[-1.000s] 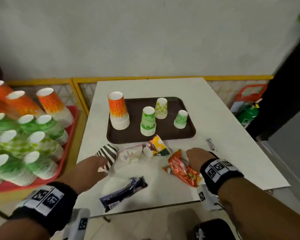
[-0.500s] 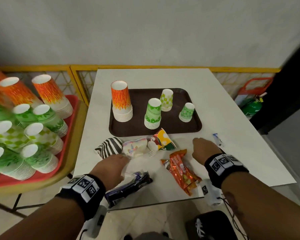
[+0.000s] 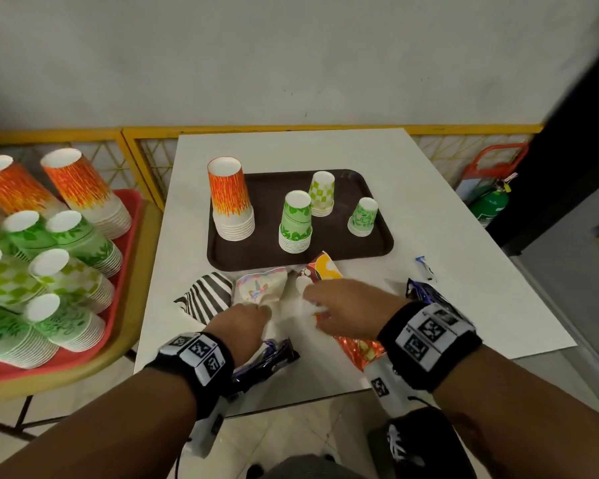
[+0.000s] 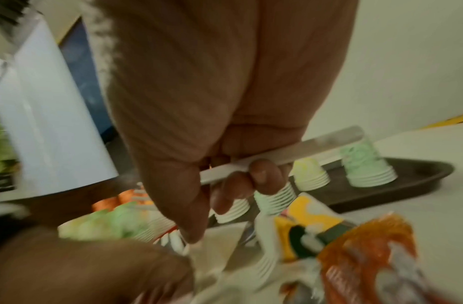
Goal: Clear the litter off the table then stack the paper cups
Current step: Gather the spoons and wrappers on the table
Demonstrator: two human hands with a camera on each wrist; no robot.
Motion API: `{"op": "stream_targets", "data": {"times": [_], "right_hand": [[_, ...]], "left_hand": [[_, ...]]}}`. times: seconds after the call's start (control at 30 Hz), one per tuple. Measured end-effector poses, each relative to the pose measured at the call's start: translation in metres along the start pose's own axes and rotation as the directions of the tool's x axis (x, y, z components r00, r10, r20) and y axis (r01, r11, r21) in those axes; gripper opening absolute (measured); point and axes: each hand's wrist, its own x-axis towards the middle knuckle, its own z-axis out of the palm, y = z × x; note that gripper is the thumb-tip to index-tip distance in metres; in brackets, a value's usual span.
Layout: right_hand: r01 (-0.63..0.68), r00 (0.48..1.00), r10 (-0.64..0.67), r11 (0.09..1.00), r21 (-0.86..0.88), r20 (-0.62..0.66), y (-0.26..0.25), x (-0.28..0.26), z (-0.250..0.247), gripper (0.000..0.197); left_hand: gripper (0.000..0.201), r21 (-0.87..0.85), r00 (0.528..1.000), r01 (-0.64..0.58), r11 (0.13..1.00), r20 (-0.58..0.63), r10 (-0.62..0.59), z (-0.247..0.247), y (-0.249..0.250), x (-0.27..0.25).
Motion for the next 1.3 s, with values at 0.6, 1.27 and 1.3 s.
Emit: {"op": "stream_targets", "data": {"times": [0.6,1.27,1.3], "right_hand": [[0.185,0.983,-0.182,0.945,-0.27,0.036,-0.044,0.011,0.069,0.034],[-0.095,0.26,0.891,0.408,0.908,-0.373,0.149,-0.157,0.008,0.01],[-0.078,0.215,0.911,0.374,0.924,-0.351,0.164,-0.172,0.012,0.016]], "left_hand": [[0.009,-0.187,0.99,-0.132,0.973,-0.071,0.121,-0.027,-0.004,-0.021],[0.039,-0.613,0.809,-0.479,0.628,-0.585,0.045,-0.161,0.273,0.146],[0.041,-0.643,0.836,-0.467,0.607,-0.545,0.066,-0.156,0.3,0.15]]}}
